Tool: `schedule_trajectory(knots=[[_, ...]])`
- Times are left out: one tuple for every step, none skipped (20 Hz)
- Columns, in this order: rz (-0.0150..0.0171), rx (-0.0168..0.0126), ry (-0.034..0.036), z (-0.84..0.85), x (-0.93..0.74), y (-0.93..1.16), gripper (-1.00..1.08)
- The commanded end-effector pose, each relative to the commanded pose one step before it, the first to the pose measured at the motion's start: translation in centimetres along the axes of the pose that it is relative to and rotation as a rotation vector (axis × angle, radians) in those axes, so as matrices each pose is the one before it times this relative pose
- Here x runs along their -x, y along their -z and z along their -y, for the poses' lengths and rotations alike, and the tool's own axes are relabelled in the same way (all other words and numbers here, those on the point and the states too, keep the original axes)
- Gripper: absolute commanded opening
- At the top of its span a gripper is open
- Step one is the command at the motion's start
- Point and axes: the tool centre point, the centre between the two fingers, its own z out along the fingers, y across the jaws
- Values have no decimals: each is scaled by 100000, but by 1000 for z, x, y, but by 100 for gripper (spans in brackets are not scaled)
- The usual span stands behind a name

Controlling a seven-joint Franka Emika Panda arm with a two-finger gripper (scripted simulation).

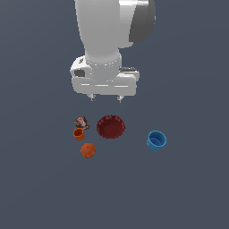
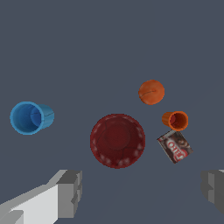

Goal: Pick up a designated object from a clutter of objects.

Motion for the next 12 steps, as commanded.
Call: schedule_trajectory(knots=[[0,0,0,-1,0,0,100],[-19,73,61,15,6,9,100],[-40,156,130,-4,11,18,100],[-70,270,225,9,20,32,100],[-97,371,309,11,27,44,100],[-125,474,395,16,34,56,100],[-152,571,477,20,40,68,100],[-165,614,513,19,43,73,100],[-140,515,432,15,35,62,100],[-110,404,340,13,27,48,100],[-79,287,243,6,19,34,100],[-49,178,153,6,12,20,100]])
